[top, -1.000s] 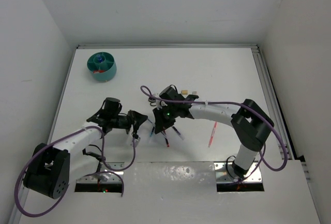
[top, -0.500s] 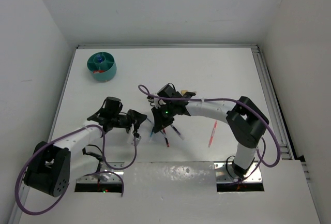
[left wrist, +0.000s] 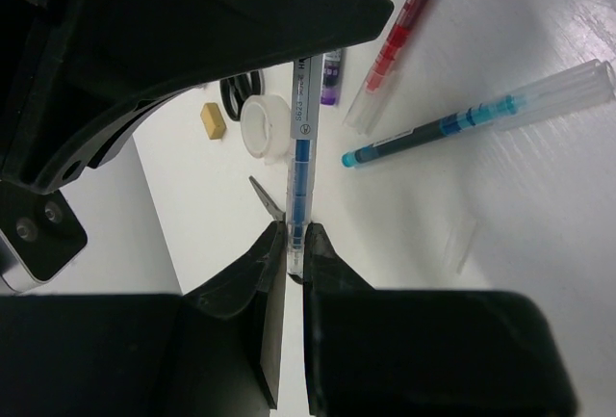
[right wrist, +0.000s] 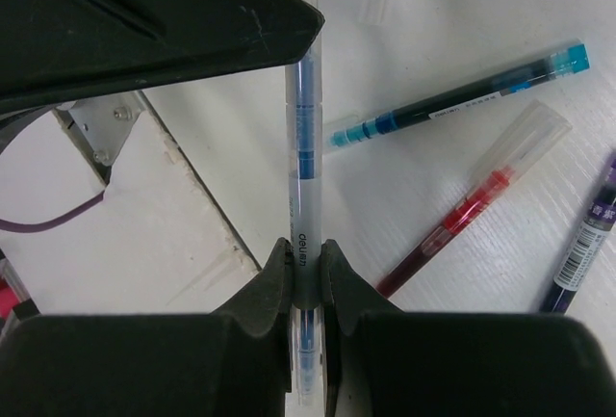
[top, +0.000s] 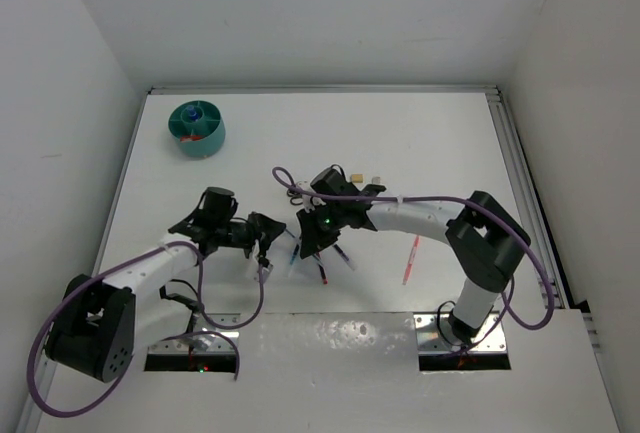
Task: Sort the stationery into containers
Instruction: Close the pen cap on the pen, then place the pen in the storage box.
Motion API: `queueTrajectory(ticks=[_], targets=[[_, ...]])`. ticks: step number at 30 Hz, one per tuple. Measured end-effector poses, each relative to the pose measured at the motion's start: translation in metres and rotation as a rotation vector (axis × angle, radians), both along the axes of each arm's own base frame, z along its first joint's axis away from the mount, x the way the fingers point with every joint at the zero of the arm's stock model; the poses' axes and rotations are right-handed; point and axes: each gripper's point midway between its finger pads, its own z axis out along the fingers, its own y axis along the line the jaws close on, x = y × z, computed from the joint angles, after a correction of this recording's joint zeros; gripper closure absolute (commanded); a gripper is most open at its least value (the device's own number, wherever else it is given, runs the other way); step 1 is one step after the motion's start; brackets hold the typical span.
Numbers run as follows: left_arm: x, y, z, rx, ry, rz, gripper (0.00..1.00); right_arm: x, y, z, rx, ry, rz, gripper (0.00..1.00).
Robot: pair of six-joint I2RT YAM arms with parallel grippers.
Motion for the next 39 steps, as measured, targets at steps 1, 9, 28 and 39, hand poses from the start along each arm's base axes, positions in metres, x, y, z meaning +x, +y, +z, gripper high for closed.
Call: queueTrajectory(ticks=[1,9,28,39], targets=[[0.0,0.0,0.001,-0.001,-0.003,0.0,1.0,0.0,0.0,0.0,0.003,-0.005,0.0,1.0],[0.001,0.002,0.008,-0.001,-0.048,0.011,0.82,0.002,0.003,0.003,0.026,-0.028,0.003,1.0],[0.01,-0.009,0.09,-0.201,-0.214,0.083,0.44,0.034,-0.025,0.017,0.031,-0.224,-0.113,1.0],[0.011,-0.025,0.196,-0.659,0.639,0.418,0.43,0.073,-0.032,0.149,0.326,-0.766,-0.154,1.0]])
